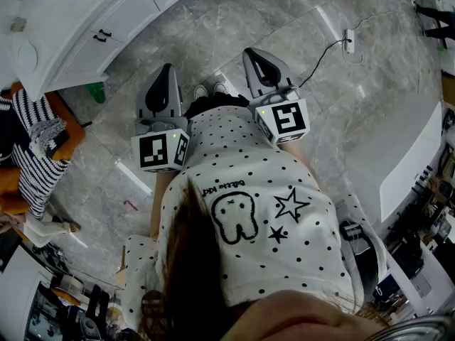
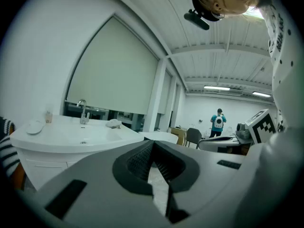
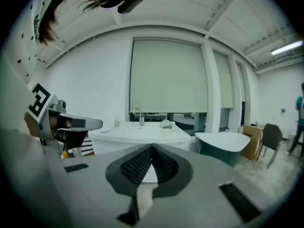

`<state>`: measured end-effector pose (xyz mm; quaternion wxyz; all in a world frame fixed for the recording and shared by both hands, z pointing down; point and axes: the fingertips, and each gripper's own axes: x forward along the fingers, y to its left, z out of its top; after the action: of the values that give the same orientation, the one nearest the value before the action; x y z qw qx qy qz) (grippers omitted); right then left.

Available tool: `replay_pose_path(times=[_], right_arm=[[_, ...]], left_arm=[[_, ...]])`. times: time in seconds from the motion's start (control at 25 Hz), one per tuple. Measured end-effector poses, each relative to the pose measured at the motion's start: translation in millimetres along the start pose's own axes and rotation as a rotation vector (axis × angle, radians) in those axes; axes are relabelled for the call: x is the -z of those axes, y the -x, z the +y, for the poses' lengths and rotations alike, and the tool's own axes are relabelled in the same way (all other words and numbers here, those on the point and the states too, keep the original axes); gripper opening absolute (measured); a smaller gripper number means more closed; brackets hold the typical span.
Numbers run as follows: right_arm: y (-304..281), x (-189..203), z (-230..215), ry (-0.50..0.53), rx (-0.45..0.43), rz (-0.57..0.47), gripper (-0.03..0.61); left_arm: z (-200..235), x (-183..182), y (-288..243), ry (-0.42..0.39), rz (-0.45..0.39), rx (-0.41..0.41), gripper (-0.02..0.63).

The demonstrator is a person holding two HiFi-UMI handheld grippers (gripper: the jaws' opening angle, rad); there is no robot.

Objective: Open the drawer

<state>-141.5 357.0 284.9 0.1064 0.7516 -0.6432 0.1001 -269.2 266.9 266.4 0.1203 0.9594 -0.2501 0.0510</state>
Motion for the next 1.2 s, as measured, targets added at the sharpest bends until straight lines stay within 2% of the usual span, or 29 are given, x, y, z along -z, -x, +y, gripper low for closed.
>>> replay_pose_path(times=[0.64, 0.96, 1.2], right_arm=[[15, 11, 4, -0.003, -0.017, 0.031, 0.012], [25, 13, -3, 0.008, -0.032, -0.016, 0.012], [47, 13, -32, -0.001, -0.028, -0.044, 0.012]], left_arm=[[-19, 6, 10, -0.005, 0.008, 0.029, 0.003], [-24, 7, 11, 0.036, -0.019, 0.006, 0.003], [-44, 3, 3, 0.024, -0.041, -0.021, 0.003]])
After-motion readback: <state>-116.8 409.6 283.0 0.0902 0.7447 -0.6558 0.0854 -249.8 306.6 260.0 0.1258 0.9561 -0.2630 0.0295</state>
